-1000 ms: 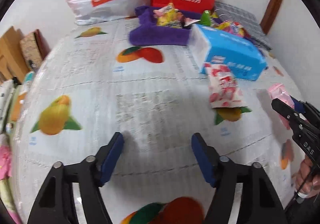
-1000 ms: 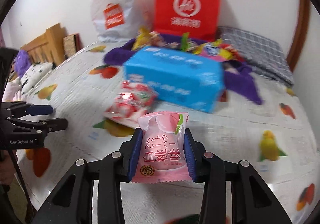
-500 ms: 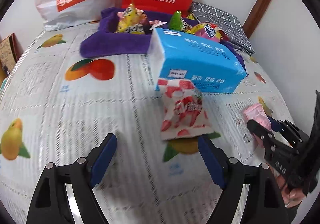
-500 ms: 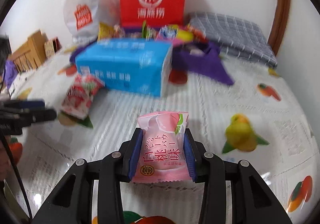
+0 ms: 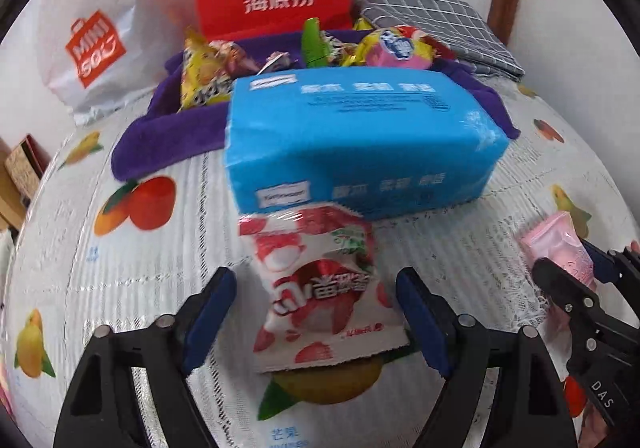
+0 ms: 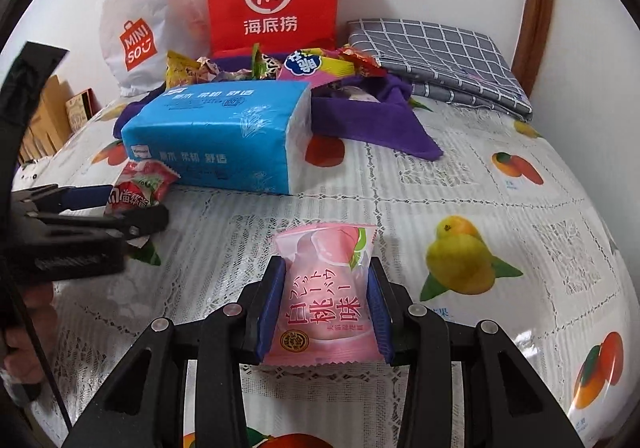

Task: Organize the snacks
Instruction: 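Grasp the red-white strawberry packet with the left tool while the right tool holds the peach packet, then carry the strawberry packet with the left tool while the right tool carries the peach packet toward the towel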

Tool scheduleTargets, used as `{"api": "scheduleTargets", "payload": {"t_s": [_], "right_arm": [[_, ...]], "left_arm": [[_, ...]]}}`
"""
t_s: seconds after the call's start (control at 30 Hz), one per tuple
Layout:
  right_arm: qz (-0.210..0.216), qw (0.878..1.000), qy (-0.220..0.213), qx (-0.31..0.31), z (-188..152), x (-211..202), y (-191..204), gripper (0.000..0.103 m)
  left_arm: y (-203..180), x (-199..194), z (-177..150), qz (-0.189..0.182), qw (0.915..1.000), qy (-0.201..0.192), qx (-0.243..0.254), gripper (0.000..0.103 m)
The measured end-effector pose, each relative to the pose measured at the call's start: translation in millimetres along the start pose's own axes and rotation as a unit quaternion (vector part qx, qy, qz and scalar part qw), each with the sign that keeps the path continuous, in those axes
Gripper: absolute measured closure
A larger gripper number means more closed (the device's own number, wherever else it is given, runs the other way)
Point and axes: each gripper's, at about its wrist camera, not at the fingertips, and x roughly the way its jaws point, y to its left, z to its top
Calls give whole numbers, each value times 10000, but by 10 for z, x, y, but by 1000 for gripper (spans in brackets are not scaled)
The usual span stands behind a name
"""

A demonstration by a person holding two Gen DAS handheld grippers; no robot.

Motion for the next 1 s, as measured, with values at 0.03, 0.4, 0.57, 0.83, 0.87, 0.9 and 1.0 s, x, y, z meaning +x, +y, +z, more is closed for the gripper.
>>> {"api": "scheduleTargets", "payload": {"t_s": [0.03,0.4,0.57,0.83,0.87,0.9,1.0], "right_arm": [[18,10000,8,-10,0,3,4,63],[-87,9998,171,-87,8,65,48,61],[-19,9998,205,-34,13,81,24,59],[32,9996,279,48,29,106,2,57],[27,9996,290,34,31,108,6,56],[22,9996,295,26,32,107,11,56],[53,9995,324,-1,38,116,9,56]], "left_arm": [[-3,0,7,-5,10000,-5,-10,25],[102,-45,5,-1,9994,-145,-308,53],[128,-46,3,-98,9992,-156,-363,52],[88,-43,3,-80,9994,-138,-312,50],[84,-40,4,-88,9994,-135,-311,49],[74,-38,5,-69,9995,-129,-297,49],[66,-32,7,-34,9996,-116,-239,49]]}}
